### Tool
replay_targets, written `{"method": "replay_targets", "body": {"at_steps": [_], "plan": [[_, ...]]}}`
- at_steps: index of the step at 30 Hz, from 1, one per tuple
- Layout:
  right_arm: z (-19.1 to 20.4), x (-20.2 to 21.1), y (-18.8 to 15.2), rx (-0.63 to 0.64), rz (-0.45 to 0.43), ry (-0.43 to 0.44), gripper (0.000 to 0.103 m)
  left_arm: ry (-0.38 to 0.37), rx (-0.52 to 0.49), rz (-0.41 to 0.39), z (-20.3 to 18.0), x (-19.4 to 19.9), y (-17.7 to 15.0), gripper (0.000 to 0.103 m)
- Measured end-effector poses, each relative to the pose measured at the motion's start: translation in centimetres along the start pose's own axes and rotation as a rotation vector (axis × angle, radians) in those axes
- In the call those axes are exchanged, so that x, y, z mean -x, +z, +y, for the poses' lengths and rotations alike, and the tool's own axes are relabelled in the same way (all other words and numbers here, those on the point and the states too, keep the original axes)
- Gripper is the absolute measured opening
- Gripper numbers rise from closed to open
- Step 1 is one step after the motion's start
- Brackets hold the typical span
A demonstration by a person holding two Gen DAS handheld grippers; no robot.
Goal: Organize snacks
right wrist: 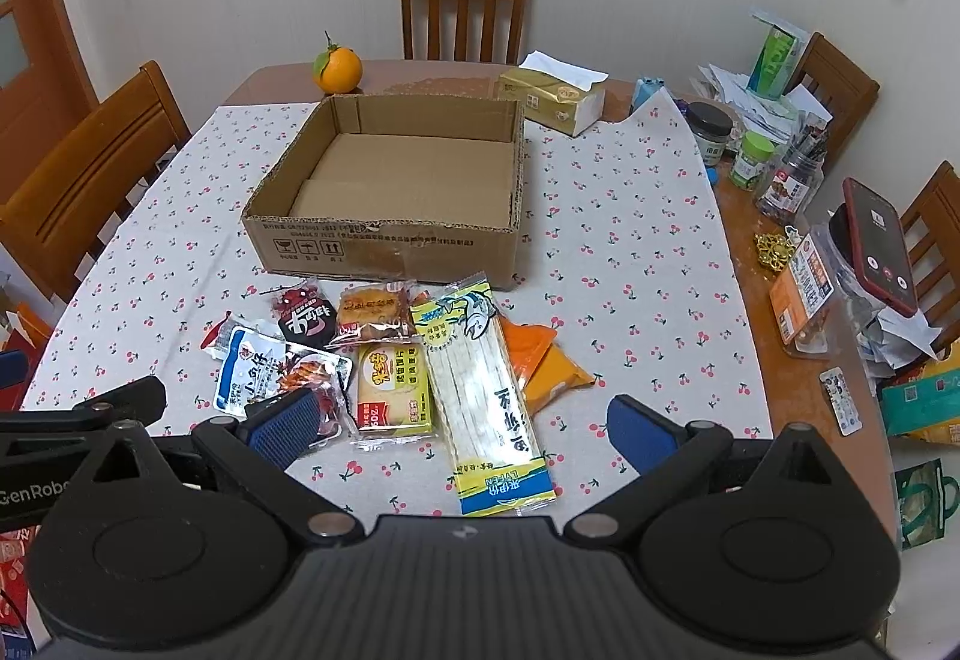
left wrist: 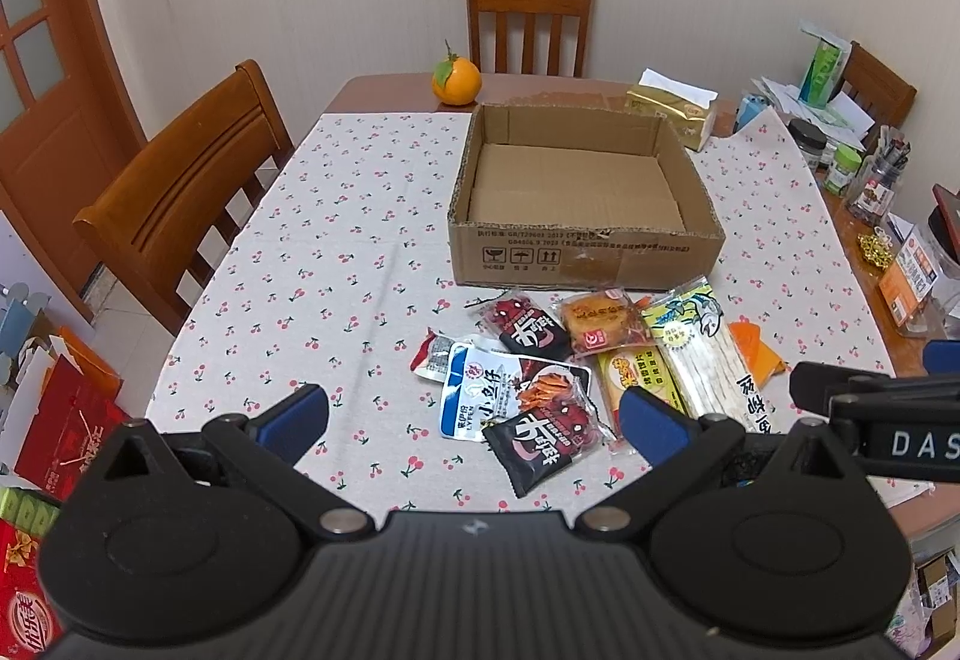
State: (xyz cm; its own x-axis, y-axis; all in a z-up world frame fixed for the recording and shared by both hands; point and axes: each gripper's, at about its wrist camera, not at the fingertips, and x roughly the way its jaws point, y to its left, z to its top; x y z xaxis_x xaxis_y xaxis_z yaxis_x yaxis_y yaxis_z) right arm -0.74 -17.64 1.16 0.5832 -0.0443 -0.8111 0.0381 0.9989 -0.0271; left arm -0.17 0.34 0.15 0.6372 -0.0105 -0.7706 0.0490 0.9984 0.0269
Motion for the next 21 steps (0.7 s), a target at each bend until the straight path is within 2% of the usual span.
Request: {"method": "replay_targets", "body": {"at_steps": [21], "plan": [[0.26,0.17,0.18,0.000,-0.003,-0.005,0.103,-0.003,-0.001,-0.001,-0.09,0.10,0.12,0.102]]}}
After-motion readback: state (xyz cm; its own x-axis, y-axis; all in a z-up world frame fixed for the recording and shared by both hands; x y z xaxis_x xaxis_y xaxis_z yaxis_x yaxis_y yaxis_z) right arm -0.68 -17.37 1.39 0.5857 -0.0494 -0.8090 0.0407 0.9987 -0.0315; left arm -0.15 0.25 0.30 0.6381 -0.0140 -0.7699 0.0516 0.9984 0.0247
